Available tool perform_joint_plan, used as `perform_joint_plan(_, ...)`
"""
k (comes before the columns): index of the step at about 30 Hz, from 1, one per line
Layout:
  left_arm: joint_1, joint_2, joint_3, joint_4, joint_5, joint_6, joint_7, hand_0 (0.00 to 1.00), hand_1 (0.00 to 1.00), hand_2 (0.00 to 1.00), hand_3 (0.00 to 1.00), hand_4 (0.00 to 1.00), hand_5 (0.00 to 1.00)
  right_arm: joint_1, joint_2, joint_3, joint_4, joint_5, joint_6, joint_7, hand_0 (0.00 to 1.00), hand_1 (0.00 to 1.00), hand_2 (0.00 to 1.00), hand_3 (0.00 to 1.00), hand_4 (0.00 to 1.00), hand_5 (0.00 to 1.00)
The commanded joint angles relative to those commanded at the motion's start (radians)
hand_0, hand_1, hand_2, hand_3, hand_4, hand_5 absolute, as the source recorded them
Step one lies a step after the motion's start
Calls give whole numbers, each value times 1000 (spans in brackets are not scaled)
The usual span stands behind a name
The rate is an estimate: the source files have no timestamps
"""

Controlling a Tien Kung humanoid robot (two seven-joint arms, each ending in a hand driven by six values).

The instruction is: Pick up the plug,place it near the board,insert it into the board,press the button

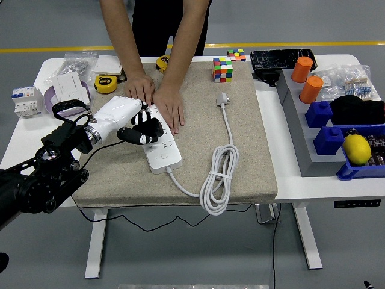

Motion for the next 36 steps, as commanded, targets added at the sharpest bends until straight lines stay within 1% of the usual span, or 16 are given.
perform_joint_plan(4,-5,1,-3,15,22,7,-2,343,343,315,369,563,150,-1,1,2,0,0,0,0,898,823,774,789,998,874)
perform_joint_plan(12,-12,3,-7,35,47,6,-1,343,347,317,369,562,147,3,1,1,0,3,0,2,898,823,774,789,998,874)
perform_joint_plan(26,-13,7,1,32,63,-1,3,343,357,320,371,564,148,3,0,3,0,5,0,3,898,823,774,789,998,876)
perform_joint_plan(36,-11,15,19,33,68,-3,5,345,359,322,371,571,154,2,0,5,0,6,-1,1,898,824,774,789,998,876)
